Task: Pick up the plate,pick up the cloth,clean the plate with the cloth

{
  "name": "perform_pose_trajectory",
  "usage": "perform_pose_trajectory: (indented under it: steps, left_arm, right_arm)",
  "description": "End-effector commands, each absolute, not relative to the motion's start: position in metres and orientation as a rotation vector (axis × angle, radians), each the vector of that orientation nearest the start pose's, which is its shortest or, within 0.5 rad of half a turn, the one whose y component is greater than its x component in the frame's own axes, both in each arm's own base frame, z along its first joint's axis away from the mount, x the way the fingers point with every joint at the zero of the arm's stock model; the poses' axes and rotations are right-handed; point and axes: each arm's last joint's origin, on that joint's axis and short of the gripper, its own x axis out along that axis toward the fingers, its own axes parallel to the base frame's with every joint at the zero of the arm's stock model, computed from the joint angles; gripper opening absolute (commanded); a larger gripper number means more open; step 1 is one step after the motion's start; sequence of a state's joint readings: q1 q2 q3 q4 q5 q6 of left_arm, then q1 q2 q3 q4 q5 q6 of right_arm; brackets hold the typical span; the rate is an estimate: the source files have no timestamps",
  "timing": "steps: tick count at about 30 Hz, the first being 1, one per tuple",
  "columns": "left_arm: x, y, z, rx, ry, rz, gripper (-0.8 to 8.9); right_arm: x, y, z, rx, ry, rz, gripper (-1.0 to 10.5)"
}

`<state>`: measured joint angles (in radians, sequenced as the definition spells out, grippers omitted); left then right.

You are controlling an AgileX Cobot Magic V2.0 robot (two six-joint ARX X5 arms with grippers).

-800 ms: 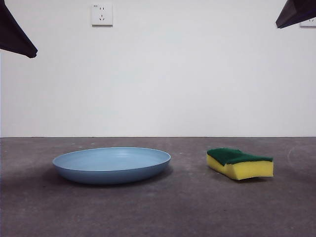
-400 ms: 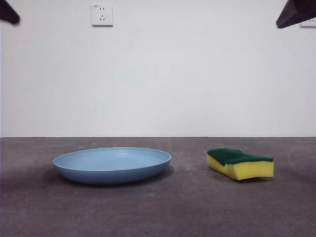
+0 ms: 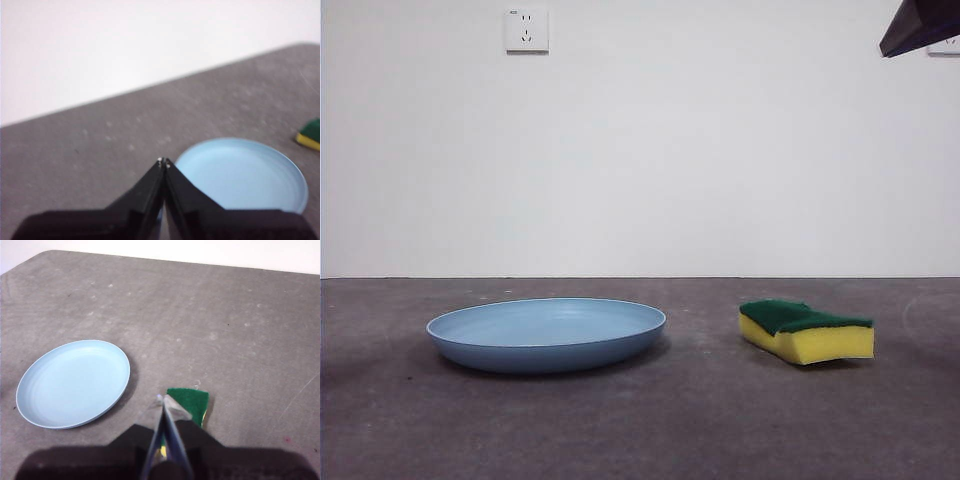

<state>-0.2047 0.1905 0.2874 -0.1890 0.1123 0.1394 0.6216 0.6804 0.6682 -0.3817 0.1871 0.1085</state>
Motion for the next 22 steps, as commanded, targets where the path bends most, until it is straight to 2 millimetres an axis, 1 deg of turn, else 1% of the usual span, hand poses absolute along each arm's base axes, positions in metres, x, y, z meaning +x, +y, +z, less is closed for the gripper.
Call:
perform_pose_trajectory:
  steps: [1,12,22]
  left_arm:
    - [0.091,-0.020,0.217,0.154,0.031,-0.298,-0.02]
    - [0.093,-0.014,0.174,0.097,0.078,-0.234,-0.01]
    - [0.096,-0.010,0.149,0.018,0.159,-0.184,-0.01]
  right_arm:
    - [0.124,0.083,0.288,-0.044,0.387,0.405,0.0]
    - [0.124,0.083,0.288,-0.044,0.387,0.405,0.0]
    - [0.124,0.083,0.288,-0.044,0.387,0.405,0.0]
